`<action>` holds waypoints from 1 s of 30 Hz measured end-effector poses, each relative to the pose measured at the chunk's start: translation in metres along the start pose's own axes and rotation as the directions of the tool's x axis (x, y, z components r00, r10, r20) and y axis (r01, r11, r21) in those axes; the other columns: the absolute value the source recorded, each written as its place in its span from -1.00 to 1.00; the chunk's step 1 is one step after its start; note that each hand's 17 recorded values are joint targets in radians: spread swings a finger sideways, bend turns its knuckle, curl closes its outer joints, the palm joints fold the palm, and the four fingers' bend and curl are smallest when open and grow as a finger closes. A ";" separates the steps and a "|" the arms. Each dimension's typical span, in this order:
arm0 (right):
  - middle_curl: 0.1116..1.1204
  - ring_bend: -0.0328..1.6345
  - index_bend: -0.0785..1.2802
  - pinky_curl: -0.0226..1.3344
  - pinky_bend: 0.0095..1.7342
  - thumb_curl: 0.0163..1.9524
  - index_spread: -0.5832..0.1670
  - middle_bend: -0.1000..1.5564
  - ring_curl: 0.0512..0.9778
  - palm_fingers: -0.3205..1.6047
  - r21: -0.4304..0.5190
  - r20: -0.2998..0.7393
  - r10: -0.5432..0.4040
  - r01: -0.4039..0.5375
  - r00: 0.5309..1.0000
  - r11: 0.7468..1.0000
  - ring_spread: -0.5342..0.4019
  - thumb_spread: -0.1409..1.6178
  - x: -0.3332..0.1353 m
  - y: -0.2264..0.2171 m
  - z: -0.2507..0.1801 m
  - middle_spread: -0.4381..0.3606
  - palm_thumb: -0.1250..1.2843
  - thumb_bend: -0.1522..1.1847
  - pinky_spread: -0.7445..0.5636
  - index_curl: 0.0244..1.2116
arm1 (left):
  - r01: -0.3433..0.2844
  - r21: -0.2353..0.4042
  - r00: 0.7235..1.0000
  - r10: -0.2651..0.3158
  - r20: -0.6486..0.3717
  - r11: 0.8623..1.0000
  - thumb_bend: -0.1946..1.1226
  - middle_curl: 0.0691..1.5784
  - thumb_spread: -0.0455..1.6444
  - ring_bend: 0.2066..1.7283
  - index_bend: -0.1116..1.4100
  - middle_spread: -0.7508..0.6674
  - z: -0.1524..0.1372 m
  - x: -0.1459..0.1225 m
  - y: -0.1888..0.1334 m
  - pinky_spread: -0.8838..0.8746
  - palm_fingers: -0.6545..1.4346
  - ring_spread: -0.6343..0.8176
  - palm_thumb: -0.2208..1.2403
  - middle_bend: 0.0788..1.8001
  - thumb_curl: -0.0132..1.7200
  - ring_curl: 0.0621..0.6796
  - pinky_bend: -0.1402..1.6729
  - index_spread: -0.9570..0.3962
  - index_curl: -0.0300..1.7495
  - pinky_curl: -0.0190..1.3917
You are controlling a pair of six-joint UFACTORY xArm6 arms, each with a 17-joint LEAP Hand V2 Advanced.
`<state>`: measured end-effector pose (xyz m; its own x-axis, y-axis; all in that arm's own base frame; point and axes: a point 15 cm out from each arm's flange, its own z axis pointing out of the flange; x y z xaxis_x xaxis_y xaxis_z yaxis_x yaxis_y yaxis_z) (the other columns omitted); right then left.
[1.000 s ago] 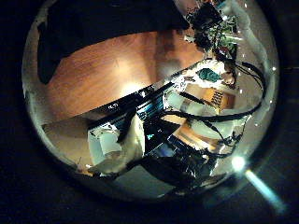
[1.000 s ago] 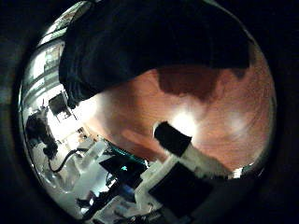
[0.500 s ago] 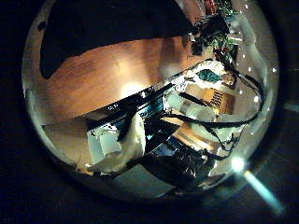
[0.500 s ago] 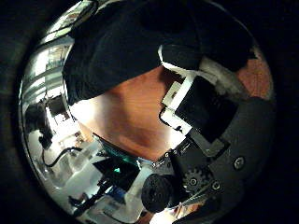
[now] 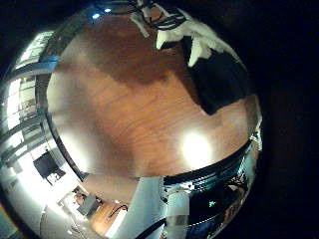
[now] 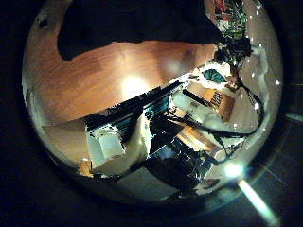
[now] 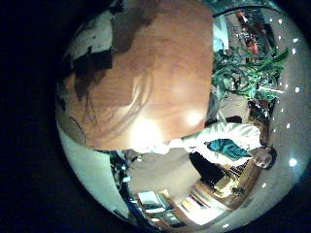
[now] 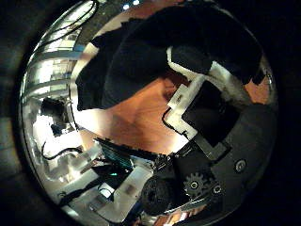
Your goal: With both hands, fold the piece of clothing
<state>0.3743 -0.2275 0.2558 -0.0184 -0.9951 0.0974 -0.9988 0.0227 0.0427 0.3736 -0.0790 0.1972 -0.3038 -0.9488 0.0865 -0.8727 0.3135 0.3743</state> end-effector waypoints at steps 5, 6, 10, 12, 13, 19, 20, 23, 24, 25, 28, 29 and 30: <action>0.61 0.67 0.46 0.00 0.58 -0.46 -0.46 0.49 0.38 0.41 0.103 0.031 -0.083 0.080 0.996 0.991 -0.38 0.55 -0.059 -0.018 -0.059 -0.48 0.53 -0.79 -0.23 0.59 | 0.016 0.001 1.000 -0.016 -0.004 1.000 -0.73 -0.75 0.47 -0.42 -0.60 0.51 -0.001 -0.011 0.003 0.50 -0.30 0.43 -0.28 -0.90 -0.64 -0.50 -0.40 0.43 -0.52 -0.52; 0.61 0.67 0.46 0.01 0.58 -0.46 -0.45 0.49 0.39 0.41 0.123 0.035 -0.106 0.101 0.994 0.987 -0.37 0.54 -0.072 -0.023 -0.071 -0.48 0.53 -0.79 -0.23 0.60 | 0.020 0.003 1.000 -0.020 -0.006 1.000 -0.73 -0.75 0.47 -0.42 -0.60 0.51 -0.002 -0.013 0.004 0.49 -0.30 0.43 -0.28 -0.90 -0.64 -0.50 -0.40 0.43 -0.52 -0.52; 0.63 0.66 0.47 0.02 0.57 -0.45 -0.43 0.49 0.40 0.42 0.178 0.048 -0.222 0.210 0.974 0.961 -0.37 0.53 -0.145 -0.039 -0.109 -0.47 0.53 -0.79 -0.23 0.61 | 0.035 0.017 0.999 -0.035 -0.026 0.999 -0.73 -0.75 0.48 -0.42 -0.61 0.51 -0.003 -0.032 0.014 0.49 -0.29 0.42 -0.28 -0.90 -0.64 -0.49 -0.40 0.43 -0.52 -0.52; 0.64 0.66 0.47 0.03 0.57 -0.44 -0.43 0.48 0.41 0.42 0.202 0.048 -0.282 0.267 0.958 0.942 -0.37 0.53 -0.188 -0.045 -0.126 -0.47 0.54 -0.79 -0.23 0.62 | 0.045 0.017 0.999 -0.044 -0.032 0.999 -0.73 -0.75 0.48 -0.42 -0.61 0.51 -0.002 -0.037 0.019 0.48 -0.29 0.41 -0.28 -0.90 -0.64 -0.49 -0.40 0.43 -0.52 -0.52; 0.65 0.66 0.47 0.04 0.56 -0.44 -0.42 0.48 0.42 0.42 0.212 0.048 -0.314 0.297 0.948 0.931 -0.37 0.52 -0.213 -0.048 -0.133 -0.47 0.54 -0.79 -0.23 0.62 | 0.053 0.017 0.998 -0.053 -0.036 0.998 -0.73 -0.76 0.48 -0.41 -0.61 0.51 -0.002 -0.041 0.021 0.48 -0.29 0.41 -0.28 -0.90 -0.64 -0.49 -0.40 0.43 -0.52 -0.52; 0.68 0.65 0.48 0.06 0.55 -0.43 -0.40 0.47 0.44 0.43 0.204 0.045 -0.504 0.486 0.863 0.850 -0.38 0.51 -0.364 -0.065 -0.141 -0.46 0.53 -0.79 -0.23 0.63 | 0.123 0.044 0.991 -0.121 -0.056 0.991 -0.73 -0.76 0.49 -0.41 -0.61 0.51 0.000 -0.069 0.038 0.47 -0.29 0.41 -0.26 -0.90 -0.64 -0.48 -0.40 0.43 -0.52 -0.51; 0.68 0.65 0.48 0.06 0.54 -0.43 -0.39 0.47 0.44 0.43 0.191 0.047 -0.518 0.501 0.854 0.844 -0.38 0.50 -0.381 -0.071 -0.135 -0.46 0.53 -0.79 -0.23 0.63 | 0.137 0.044 0.989 -0.135 -0.060 0.990 -0.72 -0.76 0.49 -0.41 -0.61 0.51 0.002 -0.074 0.042 0.47 -0.29 0.41 -0.25 -0.90 -0.64 -0.48 -0.40 0.44 -0.52 -0.51; 0.69 0.64 0.48 0.08 0.54 -0.43 -0.39 0.47 0.45 0.43 0.154 0.051 -0.564 0.551 0.825 0.820 -0.38 0.50 -0.435 -0.087 -0.114 -0.46 0.50 -0.80 -0.23 0.63 | 0.176 0.060 0.982 -0.172 -0.076 0.983 -0.71 -0.76 0.50 -0.41 -0.61 0.51 0.002 -0.090 0.054 0.47 -0.30 0.41 -0.19 -0.90 -0.64 -0.47 -0.40 0.45 -0.52 -0.51; 0.70 0.64 0.47 0.08 0.54 -0.43 -0.38 0.47 0.46 0.43 0.140 0.053 -0.573 0.562 0.818 0.815 -0.38 0.50 -0.449 -0.092 -0.106 -0.46 0.48 -0.80 -0.23 0.63 | 0.182 0.066 0.981 -0.177 -0.081 0.981 -0.71 -0.76 0.50 -0.41 -0.61 0.51 0.002 -0.092 0.058 0.47 -0.30 0.41 -0.17 -0.90 -0.63 -0.47 -0.40 0.45 -0.52 -0.51; 0.69 0.63 0.46 0.08 0.53 -0.43 -0.39 0.46 0.45 0.42 0.123 0.056 -0.583 0.574 0.810 0.809 -0.38 0.51 -0.462 -0.096 -0.095 -0.46 0.44 -0.82 -0.24 0.63 | 0.185 0.069 0.980 -0.179 -0.083 0.980 -0.71 -0.76 0.50 -0.41 -0.60 0.51 0.001 -0.093 0.060 0.47 -0.29 0.41 -0.15 -0.90 -0.63 -0.47 -0.40 0.46 -0.52 -0.51; 0.63 0.61 0.29 0.05 0.46 -0.46 -0.42 0.43 0.40 0.39 0.076 0.067 -0.605 0.601 0.793 0.796 -0.37 0.54 -0.493 -0.104 -0.064 -0.46 0.31 -0.82 -0.32 0.58 | 0.190 0.077 0.979 -0.183 -0.085 0.979 -0.72 -0.76 0.50 -0.41 -0.60 0.51 0.002 -0.093 0.070 0.48 -0.29 0.41 -0.11 -0.90 -0.62 -0.48 -0.39 0.47 -0.52 -0.51; 0.58 0.60 0.11 0.03 0.45 -0.47 -0.44 0.38 0.39 0.25 0.068 0.069 -0.609 0.605 0.790 0.793 -0.39 0.55 -0.500 -0.107 -0.058 -0.48 0.28 -0.82 -0.39 0.54 | 0.194 0.078 0.978 -0.187 -0.087 0.978 -0.72 -0.76 0.50 -0.41 -0.60 0.51 0.003 -0.095 0.074 0.48 -0.29 0.41 -0.10 -0.90 -0.62 -0.48 -0.40 0.48 -0.52 -0.52; 0.56 0.61 -0.02 0.02 0.46 -0.48 -0.46 0.35 0.38 0.19 0.067 0.070 -0.609 0.606 0.790 0.793 -0.40 0.56 -0.504 -0.111 -0.056 -0.50 0.26 -0.82 -0.44 0.51 | 0.201 0.081 0.977 -0.194 -0.091 0.976 -0.72 -0.76 0.50 -0.41 -0.60 0.51 0.003 -0.099 0.076 0.48 -0.28 0.41 -0.10 -0.90 -0.62 -0.48 -0.40 0.48 -0.52 -0.52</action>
<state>0.4969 0.2767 0.2576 0.5910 -0.8065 -0.0190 -0.8061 -0.5913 0.0261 0.3356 0.0390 0.2141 -0.0931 -0.9910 0.0960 -0.9440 0.1185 0.3079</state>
